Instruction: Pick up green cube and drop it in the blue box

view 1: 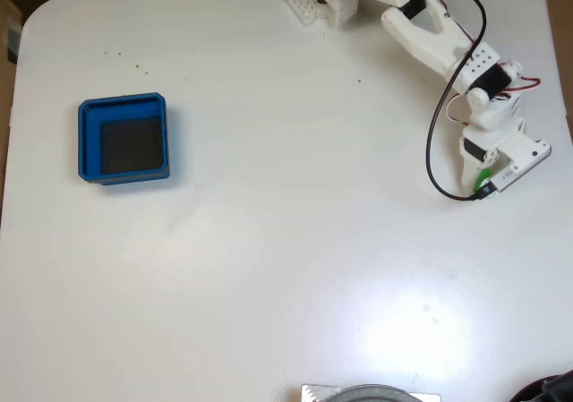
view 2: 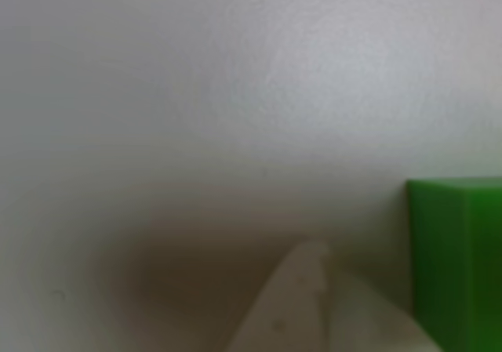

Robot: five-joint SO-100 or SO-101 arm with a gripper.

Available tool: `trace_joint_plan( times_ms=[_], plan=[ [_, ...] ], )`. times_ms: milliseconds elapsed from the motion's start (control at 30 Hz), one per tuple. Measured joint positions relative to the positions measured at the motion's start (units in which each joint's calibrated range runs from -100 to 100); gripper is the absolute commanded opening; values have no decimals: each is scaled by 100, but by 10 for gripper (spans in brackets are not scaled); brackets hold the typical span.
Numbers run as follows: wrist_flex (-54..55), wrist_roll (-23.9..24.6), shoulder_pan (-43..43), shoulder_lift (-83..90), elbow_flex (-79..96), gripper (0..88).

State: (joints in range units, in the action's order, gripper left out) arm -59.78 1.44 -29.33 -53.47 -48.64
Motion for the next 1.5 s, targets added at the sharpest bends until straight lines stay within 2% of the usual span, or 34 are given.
trace_joint_plan(
  times_ms=[1167,1300,1500],
  plan=[
    [215,20,171,0,-9,321],
    [215,15,171,0,-9,257],
    [215,10,171,0,-9,94]
  ],
)
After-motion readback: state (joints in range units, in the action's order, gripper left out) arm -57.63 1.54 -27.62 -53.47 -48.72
